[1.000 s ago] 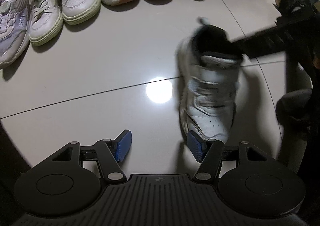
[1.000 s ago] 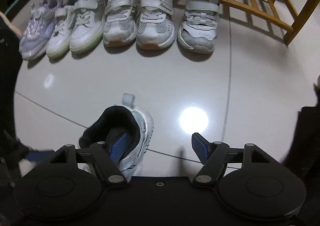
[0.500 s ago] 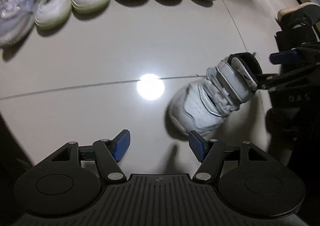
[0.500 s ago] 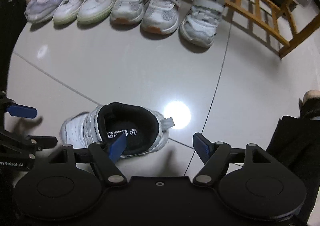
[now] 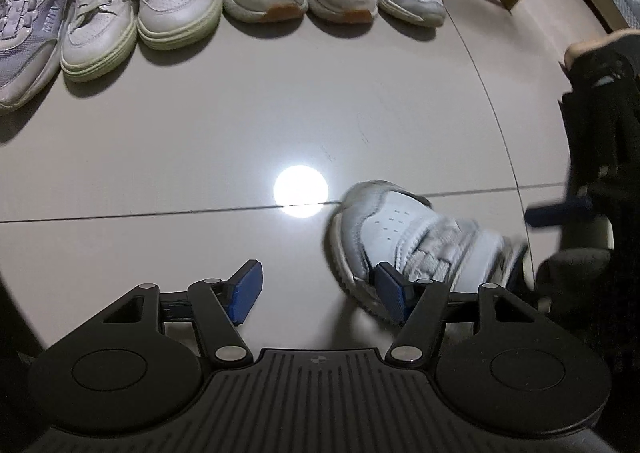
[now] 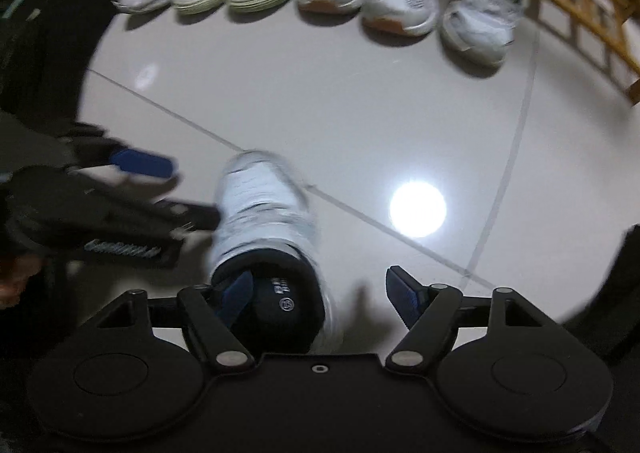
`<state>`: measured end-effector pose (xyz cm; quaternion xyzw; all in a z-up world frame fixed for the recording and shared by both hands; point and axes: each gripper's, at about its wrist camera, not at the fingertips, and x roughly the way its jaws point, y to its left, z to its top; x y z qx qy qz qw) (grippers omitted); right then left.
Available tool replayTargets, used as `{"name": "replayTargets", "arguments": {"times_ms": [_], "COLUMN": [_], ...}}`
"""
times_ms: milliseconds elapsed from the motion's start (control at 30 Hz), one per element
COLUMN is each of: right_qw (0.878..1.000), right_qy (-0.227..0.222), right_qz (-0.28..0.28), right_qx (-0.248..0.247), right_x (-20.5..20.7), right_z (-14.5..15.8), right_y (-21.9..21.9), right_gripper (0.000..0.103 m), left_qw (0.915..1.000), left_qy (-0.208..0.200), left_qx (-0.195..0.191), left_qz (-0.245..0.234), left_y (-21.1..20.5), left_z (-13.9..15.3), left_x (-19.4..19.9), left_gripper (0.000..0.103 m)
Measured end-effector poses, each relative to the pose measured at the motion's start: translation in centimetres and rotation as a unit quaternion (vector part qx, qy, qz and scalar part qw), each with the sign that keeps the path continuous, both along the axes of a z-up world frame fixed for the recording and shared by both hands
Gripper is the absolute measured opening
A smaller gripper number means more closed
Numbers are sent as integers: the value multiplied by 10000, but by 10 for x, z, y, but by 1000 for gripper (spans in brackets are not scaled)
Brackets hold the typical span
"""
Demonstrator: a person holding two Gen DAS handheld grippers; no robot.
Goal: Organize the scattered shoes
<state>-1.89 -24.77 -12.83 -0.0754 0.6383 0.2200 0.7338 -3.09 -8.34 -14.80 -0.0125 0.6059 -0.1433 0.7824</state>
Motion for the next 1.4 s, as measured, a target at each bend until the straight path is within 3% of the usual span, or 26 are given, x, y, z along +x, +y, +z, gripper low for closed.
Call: {"name": "replayTargets", "arguments": {"times_ms": [200,433,633,733,867,1067,1400], "right_qw": [9981,9969,9981,9988,9989,9979,9983], "right_qy": [375,341,-112,-115,68,175,120], "right_qz": [177,272,9,86,-225,-445,-402], "right_qx": [450,649,611,471,410,429,397], "right_x": [-6,-13,-4,-2,0,1,5], "right_z": [-4,22,43,38,23,12,13], "right_y": [22,28,10,9,2,1,3], "right_gripper": [70,70,72,72,70,61,56], "left_qw": [10000,9997,9990,9980,9961,9941,9928], "left_qy": [-4,-218,-312,-352,-273,-129,-126], "left_qx": [-58,-26,0,37,105,301,498], "left_qz": [37,-43,-335,-529,-830,-1030,-1082], "left_y": [7,27,36,40,31,20,10], "left_z": [-1,15,28,33,28,15,3], "left_x": [8,2,-5,-13,-21,-27,-24], "left_gripper": [62,62,63,63,63,63,49]}}
